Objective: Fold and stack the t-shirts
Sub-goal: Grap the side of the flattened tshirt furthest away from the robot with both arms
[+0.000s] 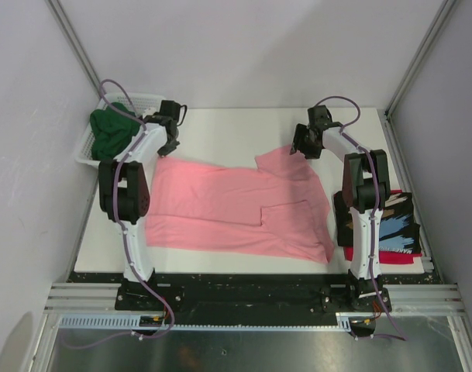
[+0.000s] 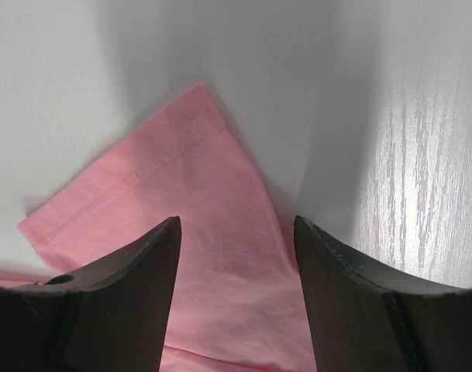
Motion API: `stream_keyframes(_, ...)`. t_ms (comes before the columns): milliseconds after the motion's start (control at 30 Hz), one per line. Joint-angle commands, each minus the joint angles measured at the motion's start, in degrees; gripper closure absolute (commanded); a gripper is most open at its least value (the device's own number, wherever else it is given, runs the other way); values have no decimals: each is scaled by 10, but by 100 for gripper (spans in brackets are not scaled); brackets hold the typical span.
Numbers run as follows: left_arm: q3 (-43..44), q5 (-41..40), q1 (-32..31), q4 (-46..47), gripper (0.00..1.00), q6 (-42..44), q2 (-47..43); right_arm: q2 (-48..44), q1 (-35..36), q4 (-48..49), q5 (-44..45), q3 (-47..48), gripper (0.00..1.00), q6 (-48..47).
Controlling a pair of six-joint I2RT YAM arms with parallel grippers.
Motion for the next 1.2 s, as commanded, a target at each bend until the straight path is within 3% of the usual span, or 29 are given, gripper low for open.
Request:
stream_keyframes(0, -33, -20, -3, 20, 100, 0, -36, -15, -4, -5, 3, -7, 35, -1)
stream_keyframes(467, -39, -7, -3, 33, 100, 15, -20, 46, 9, -28, 84, 67, 36, -21)
stream_keyframes(667, -37, -5, -3, 35, 100, 18, -17, 25, 26, -24, 82, 25, 49, -6)
stream_keyframes(967, -35, 6, -3, 38, 100, 19, -12, -27, 27, -17, 85, -33, 50, 3)
stream_keyframes(1067, -32, 7, -3, 38, 100, 21, -11, -34, 26, -21, 83, -36, 58, 4)
stream_keyframes(1167, -27, 7, -3, 38, 100, 26, -9, -43, 26, -23, 85, -40, 75, 4)
